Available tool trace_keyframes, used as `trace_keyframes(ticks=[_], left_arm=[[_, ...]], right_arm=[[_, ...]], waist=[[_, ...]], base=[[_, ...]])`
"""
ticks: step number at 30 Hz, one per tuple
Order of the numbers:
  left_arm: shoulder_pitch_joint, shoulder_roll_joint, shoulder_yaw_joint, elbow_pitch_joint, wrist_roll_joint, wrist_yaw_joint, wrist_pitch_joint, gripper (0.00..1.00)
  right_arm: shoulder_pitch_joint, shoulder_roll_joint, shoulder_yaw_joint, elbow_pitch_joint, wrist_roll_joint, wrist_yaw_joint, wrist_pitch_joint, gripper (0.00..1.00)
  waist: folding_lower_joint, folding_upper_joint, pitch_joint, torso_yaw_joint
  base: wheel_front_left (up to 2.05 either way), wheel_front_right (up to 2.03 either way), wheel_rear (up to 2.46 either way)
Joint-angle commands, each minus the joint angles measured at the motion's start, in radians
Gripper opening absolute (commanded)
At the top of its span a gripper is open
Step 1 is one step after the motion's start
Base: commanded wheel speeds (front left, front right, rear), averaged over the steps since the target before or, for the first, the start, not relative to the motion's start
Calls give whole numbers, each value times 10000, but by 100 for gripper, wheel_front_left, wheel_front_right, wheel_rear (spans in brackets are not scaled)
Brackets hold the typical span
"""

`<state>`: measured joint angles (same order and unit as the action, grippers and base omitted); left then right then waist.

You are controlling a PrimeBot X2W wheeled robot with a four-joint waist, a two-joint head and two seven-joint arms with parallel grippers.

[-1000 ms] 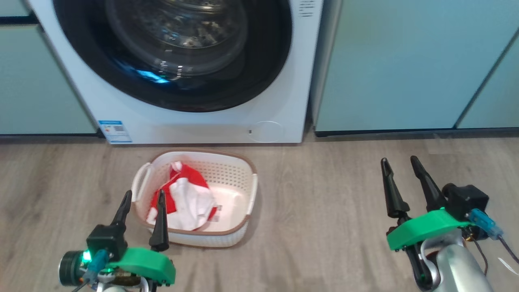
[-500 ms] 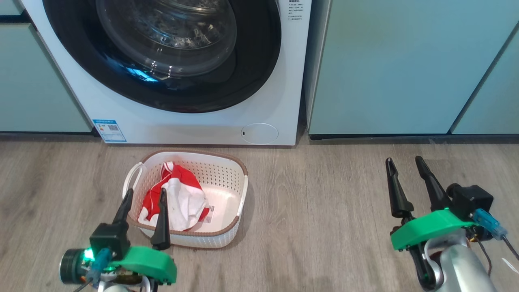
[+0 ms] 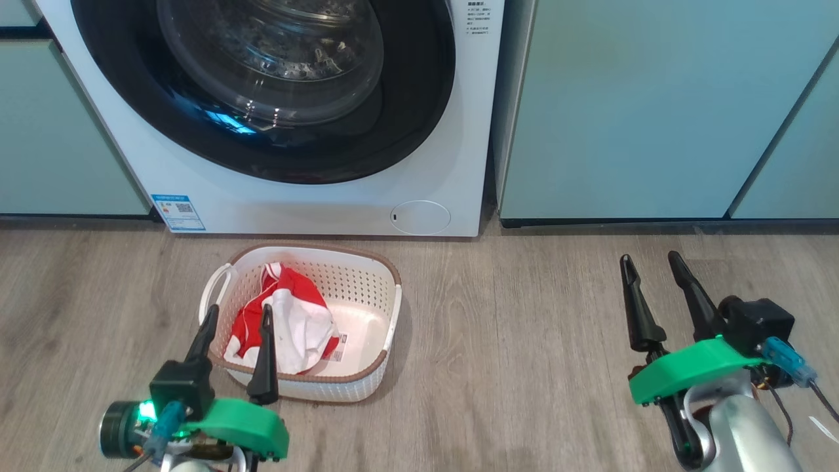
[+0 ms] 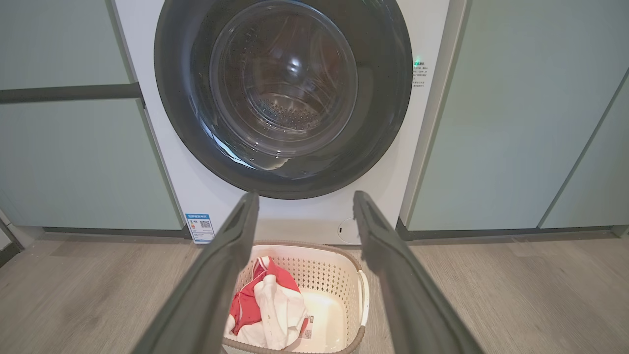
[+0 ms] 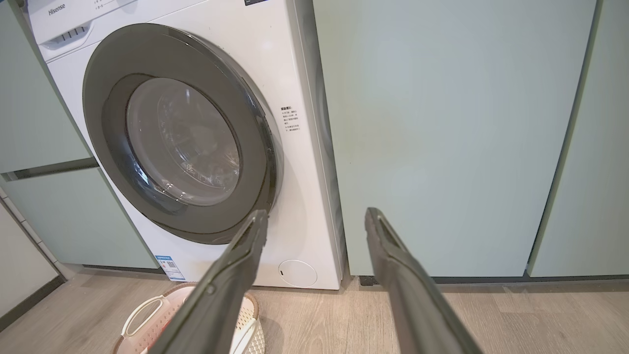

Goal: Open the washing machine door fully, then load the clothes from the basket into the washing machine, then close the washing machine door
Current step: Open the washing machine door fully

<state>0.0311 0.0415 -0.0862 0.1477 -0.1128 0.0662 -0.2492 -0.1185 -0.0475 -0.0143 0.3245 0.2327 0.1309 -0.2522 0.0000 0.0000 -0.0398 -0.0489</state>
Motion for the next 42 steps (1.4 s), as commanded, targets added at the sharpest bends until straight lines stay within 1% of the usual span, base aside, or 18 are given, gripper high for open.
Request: trace_keyframes(ticks=[1, 8, 9, 10, 11, 12, 15, 17, 19, 22, 25, 28, 29, 32, 35, 36, 37, 42], left_arm=[[-490, 87, 292, -358, 81, 101, -126, 100], [-483, 87, 287, -348, 48, 143, -126, 100], [-486, 87, 282, -348, 44, 149, -126, 100], [-491, 87, 275, -348, 40, 154, -126, 100], [-495, 87, 270, -350, 35, 159, -126, 100], [-498, 87, 267, -354, 30, 162, -126, 100], [-510, 87, 256, -379, 24, 161, -126, 100], [-523, 87, 243, -396, 15, 153, -126, 100], [-550, 87, 232, -386, -22, 137, -126, 100], [-637, 87, 227, -322, -189, 100, -126, 100], [-863, 87, 189, -407, -206, 28, -126, 100], [-1187, 87, 38, -497, -221, -55, -126, 100], [-1436, 87, -75, -569, -253, -103, -126, 100], [-1699, 87, -167, -636, -290, -151, -126, 100], [-2117, 87, -243, -764, -385, -170, -126, 100], [-2379, 87, -310, -880, -449, -179, -126, 100], [-2379, 87, -310, -880, -449, -179, -126, 100], [-2954, 87, -505, -1138, -555, -137, -126, 100]], right_arm=[[-502, -27, 272, -363, -3, -2, -95, 100], [-493, -27, 299, -407, 124, -2, -95, 100], [-490, -27, 298, -414, 178, -2, -95, 96], [-490, -27, 295, -418, 207, -2, -95, 53], [-488, -27, 300, -405, 221, -2, -95, 16], [-477, -27, 337, -357, 156, -2, -95, 0], [-485, -27, 376, -317, 27, -2, -95, 0], [-502, -27, 399, -330, 199, -2, -95, 0], [-544, -27, 495, -289, 786, -2, -95, 0], [-749, -27, 745, -91, 1292, -2, -95, 0], [-1354, -27, 908, 89, 1964, -2, -95, 0], [-2237, -27, 848, 425, 2665, -2, -95, 0], [-2967, -27, 749, 777, 3249, -2, -84, 0], [-3813, -27, 639, 1070, 3733, -2, 105, 0], [-5143, -28, 456, 1315, 4490, -2, 702, 0], [-6040, -53, 339, 1425, 4969, -2, 1244, 0], [-6040, -53, 339, 1425, 4969, -2, 1244, 0], [-8276, -254, -243, 2082, 5911, -2, 2415, 0]], waist=[[0, 0, -1, 3], [0, 0, 5, 12], [0, 0, 18, 17], [0, 0, 32, 24], [0, 0, 50, 31], [0, 0, 74, 40], [0, 0, 184, 88], [0, 0, 288, 139], [0, 0, 412, 203], [0, 0, 664, 369], [0, 0, 1193, 543], [0, 0, 1811, 805], [0, 0, 2238, 1004], [0, 0, 2666, 1198], [0, 0, 3261, 1462], [0, 0, 3649, 1625], [0, 0, 3649, 1625], [0, 0, 4432, 2006]], base=[[0, 0, 0], [0, 0, 0], [0, 0, 0], [0, 0, 0], [0, 0, 0], [0, 0, 0], [0, 0, 0], [0, 0, 0], [0, 0, 0], [0, 0, 0], [0, 0, 0], [0, 0, 0], [0, 0, 0], [0, 0, 0], [0, 0, 0], [0, 0, 0], [0, 0, 0], [0, 0, 0]])
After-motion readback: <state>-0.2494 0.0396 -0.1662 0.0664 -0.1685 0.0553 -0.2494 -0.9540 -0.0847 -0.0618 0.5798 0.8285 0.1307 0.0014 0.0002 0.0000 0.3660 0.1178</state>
